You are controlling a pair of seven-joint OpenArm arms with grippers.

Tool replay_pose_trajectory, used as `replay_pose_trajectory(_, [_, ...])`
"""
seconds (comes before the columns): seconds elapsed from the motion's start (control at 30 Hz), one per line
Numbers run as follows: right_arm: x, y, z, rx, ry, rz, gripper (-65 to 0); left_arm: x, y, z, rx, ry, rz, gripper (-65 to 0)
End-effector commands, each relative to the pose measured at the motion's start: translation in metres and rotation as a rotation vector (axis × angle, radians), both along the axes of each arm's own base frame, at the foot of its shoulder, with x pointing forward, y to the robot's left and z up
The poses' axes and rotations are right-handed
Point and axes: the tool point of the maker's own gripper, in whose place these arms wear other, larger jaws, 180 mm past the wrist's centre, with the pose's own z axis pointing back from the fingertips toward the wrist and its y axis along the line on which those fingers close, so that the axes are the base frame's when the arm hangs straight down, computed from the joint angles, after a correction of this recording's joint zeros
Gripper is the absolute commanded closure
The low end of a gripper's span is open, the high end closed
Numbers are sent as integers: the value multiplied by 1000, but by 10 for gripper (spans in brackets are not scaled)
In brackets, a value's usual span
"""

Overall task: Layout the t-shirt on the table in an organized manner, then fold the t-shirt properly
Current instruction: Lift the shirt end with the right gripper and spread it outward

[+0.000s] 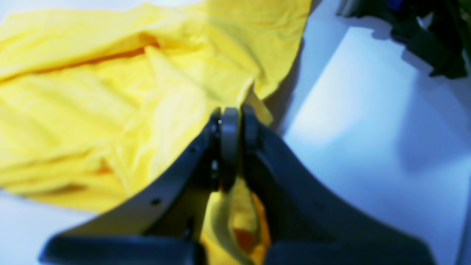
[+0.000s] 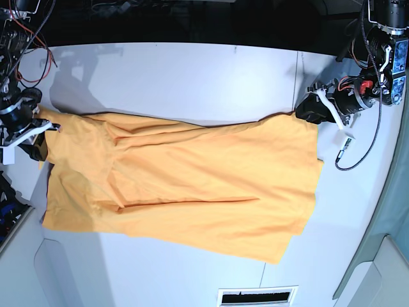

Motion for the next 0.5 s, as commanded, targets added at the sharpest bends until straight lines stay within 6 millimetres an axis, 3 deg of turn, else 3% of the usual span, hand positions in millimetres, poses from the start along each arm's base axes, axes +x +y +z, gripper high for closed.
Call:
replay_pose_trajectory(0.0, [-1,-7,16,-26,-46,4,0,-4,10,-4,44,32,-6,-273])
replay_pose_trajectory(0.13, [-35,-12,7,-51,2,-6,0,-9,13,-11,42,55,5,-273])
replay_pose_trajectory(0.3, [-81,-13,-24,-40,131,-15,-10,-10,13,-11,42,56,5,-273])
replay_pose_trajectory(0.4, [-104,-10,-43,-29,235,-19,-206,-9,13,-10,41,55,5,-273])
replay_pose_trajectory(0.47, [-108,-11,-46,-24,261,-32,-309,-9,13,-11,41,55,5,-273])
